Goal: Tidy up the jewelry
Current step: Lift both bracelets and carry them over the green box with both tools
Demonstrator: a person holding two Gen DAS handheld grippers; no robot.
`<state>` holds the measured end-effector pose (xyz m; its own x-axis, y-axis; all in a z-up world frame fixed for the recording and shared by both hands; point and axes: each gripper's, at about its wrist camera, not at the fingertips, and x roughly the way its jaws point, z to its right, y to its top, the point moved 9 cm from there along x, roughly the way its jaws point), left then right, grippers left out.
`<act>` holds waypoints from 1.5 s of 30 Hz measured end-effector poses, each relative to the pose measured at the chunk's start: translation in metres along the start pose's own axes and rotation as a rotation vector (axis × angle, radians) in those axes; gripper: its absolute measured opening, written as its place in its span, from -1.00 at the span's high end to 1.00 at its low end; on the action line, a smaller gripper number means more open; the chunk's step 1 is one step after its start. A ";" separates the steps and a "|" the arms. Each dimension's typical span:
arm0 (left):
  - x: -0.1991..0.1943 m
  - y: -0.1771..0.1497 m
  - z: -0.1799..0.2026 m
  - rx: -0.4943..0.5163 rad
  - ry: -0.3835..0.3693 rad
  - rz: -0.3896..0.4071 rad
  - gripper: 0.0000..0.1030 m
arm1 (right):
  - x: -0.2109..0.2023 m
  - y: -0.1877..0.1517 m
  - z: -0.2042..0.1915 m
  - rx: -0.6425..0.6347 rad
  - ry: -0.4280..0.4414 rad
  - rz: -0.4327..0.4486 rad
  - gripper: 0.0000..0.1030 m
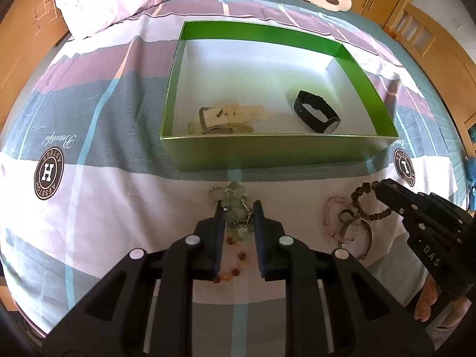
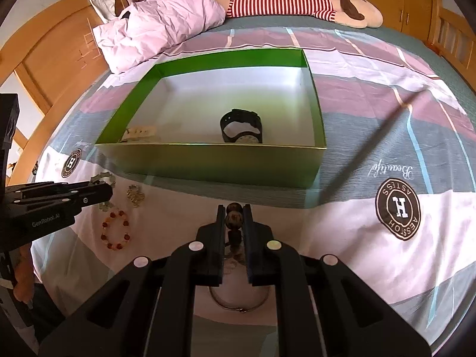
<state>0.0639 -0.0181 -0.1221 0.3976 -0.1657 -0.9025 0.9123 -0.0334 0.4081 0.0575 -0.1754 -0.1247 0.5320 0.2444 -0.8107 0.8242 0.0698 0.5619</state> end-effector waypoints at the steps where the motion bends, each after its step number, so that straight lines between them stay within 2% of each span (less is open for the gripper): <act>1: 0.000 0.000 -0.001 0.000 0.004 0.001 0.65 | 0.001 0.000 -0.001 -0.002 0.002 -0.001 0.79; 11: -0.001 0.000 0.001 0.009 0.018 0.012 0.65 | 0.003 -0.002 -0.012 -0.027 0.019 0.003 0.79; 18: -0.017 0.009 0.009 0.043 0.013 0.091 0.65 | -0.007 0.005 -0.016 -0.037 0.042 0.051 0.79; 45: -0.022 0.010 0.014 0.067 0.037 0.119 0.65 | -0.010 0.006 -0.025 -0.060 0.058 0.072 0.79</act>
<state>0.0631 -0.0284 -0.0957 0.5069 -0.1357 -0.8513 0.8506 -0.0814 0.5195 0.0520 -0.1533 -0.1094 0.5762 0.3062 -0.7578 0.7701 0.1070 0.6288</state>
